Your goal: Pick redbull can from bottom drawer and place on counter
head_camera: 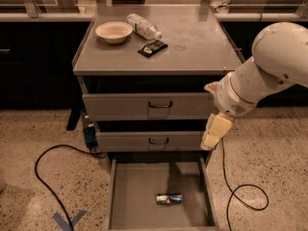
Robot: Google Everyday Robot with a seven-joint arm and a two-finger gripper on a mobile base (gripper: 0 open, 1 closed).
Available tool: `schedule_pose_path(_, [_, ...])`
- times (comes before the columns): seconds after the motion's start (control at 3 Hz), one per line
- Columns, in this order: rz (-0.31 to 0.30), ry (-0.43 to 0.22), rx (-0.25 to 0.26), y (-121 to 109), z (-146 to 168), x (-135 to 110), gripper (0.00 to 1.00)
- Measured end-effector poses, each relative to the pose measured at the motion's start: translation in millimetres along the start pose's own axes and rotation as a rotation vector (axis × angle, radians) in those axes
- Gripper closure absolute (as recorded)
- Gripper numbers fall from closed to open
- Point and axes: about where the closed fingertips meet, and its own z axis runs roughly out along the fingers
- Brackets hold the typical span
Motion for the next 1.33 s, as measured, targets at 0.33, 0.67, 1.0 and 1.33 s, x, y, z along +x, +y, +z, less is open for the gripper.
schedule_pose_path(0.33, [0.010,-0.026,0.004,5,16,1,0.00])
schedule_pose_path(0.67, [0.021,-0.074,-0.016,16,58,1,0.00])
schedule_pose_path(1.0, [0.040,-0.138,-0.038,28,118,6,0.00])
schedule_pose_path(1.33, [0.085,-0.195,-0.107,57,197,17,0.00])
